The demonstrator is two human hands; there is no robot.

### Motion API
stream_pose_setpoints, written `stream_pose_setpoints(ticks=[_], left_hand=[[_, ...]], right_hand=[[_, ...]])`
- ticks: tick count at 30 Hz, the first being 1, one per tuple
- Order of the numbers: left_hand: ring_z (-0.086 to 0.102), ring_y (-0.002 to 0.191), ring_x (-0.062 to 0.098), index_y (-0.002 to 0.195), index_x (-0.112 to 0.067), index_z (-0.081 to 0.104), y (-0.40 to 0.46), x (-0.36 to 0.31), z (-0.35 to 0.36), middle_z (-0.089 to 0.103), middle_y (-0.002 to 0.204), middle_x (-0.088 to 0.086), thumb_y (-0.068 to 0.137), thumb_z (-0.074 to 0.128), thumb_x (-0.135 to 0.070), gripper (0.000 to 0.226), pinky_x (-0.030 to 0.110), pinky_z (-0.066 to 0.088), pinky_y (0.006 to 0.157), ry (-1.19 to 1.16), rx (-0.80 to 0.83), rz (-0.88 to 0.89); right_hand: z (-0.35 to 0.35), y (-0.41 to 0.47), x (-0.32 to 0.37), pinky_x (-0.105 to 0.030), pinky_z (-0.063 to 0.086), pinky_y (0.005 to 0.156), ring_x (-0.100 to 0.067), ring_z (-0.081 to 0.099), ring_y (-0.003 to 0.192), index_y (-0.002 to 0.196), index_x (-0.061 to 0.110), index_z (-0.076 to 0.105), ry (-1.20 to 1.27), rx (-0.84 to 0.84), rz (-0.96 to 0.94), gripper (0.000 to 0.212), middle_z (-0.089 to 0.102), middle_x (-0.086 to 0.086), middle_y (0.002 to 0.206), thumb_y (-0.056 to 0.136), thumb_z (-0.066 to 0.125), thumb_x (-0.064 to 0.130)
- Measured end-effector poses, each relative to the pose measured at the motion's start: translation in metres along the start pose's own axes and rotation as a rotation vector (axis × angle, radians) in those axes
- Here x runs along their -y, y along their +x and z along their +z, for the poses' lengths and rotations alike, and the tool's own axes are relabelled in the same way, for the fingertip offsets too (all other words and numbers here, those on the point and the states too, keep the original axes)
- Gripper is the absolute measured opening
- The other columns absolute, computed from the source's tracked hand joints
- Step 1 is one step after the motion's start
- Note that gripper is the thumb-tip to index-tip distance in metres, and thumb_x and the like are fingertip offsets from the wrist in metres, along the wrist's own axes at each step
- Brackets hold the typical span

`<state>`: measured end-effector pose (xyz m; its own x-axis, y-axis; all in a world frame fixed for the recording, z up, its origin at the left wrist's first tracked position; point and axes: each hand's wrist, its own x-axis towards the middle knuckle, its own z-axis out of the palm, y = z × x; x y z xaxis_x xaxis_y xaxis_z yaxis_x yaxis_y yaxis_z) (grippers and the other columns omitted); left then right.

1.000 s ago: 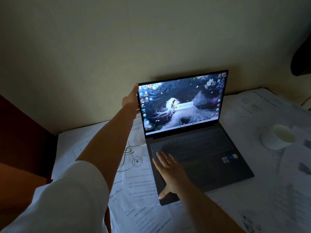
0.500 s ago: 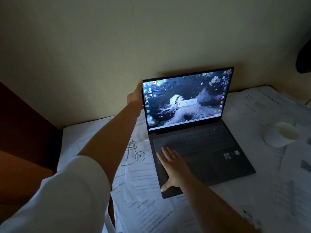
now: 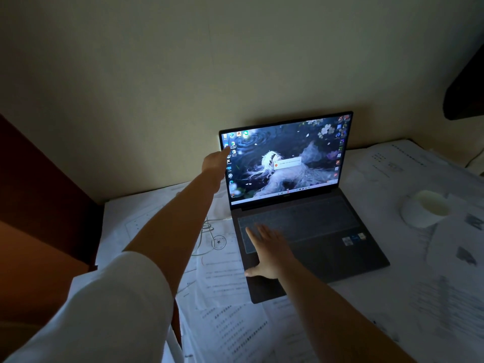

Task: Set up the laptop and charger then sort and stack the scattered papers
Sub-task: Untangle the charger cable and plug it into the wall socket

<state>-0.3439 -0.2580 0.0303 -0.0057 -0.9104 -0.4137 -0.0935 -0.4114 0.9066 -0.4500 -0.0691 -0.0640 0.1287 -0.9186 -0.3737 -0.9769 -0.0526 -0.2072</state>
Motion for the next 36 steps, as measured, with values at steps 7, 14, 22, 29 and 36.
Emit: stream_pose_setpoints(ticks=[7,14,22,29,36], left_hand=[[0.047,0.076,0.019,0.071,-0.016,0.05,-0.034,-0.008,-0.012,0.048,0.077,0.001,0.093,0.058,-0.037,0.031,0.032,0.042,0.073,0.021,-0.022,-0.002],[0.05,0.068,0.015,0.079,-0.013,0.056,-0.074,-0.015,-0.03,0.056,0.078,0.003,0.095,0.056,-0.026,0.021,0.026,0.042,0.064,-0.035,0.045,0.03],[0.053,0.063,0.015,0.103,-0.006,0.061,-0.107,0.0,-0.039,0.061,0.081,0.008,0.095,0.053,-0.011,0.012,0.024,0.042,0.06,0.027,0.087,0.036],[0.05,0.06,0.015,0.082,-0.009,0.057,-0.151,0.031,-0.039,0.056,0.074,0.005,0.095,0.048,-0.005,0.016,0.025,0.038,0.057,0.106,0.089,-0.018],[0.051,0.06,0.015,0.077,-0.011,0.058,-0.206,0.056,-0.044,0.058,0.076,0.006,0.095,0.049,-0.004,0.021,0.023,0.039,0.057,0.15,-0.082,0.007]], right_hand=[[-0.014,-0.01,0.004,-0.043,0.004,0.118,-0.025,-0.002,0.147,0.152,0.022,-0.003,-0.005,-0.086,0.034,0.09,-0.002,-0.008,0.16,0.089,0.054,0.052],[-0.042,-0.023,0.016,-0.04,0.009,0.118,-0.025,0.004,0.147,0.152,0.018,0.002,-0.016,-0.225,0.079,0.08,0.004,-0.01,0.16,0.094,0.05,0.044],[-0.052,-0.053,0.033,-0.038,0.019,0.115,-0.025,0.017,0.145,0.152,0.017,0.009,0.11,-0.332,0.176,0.075,0.015,-0.011,0.158,0.094,0.051,0.04],[-0.045,-0.083,0.036,-0.04,0.023,0.114,-0.026,0.018,0.145,0.152,0.018,0.005,0.162,-0.299,0.182,0.076,0.012,-0.011,0.158,0.095,0.05,0.04],[-0.056,-0.109,0.03,-0.043,0.032,0.109,-0.028,0.026,0.141,0.151,0.019,0.008,0.21,-0.303,0.021,0.074,0.016,-0.008,0.157,0.095,0.052,0.037]])
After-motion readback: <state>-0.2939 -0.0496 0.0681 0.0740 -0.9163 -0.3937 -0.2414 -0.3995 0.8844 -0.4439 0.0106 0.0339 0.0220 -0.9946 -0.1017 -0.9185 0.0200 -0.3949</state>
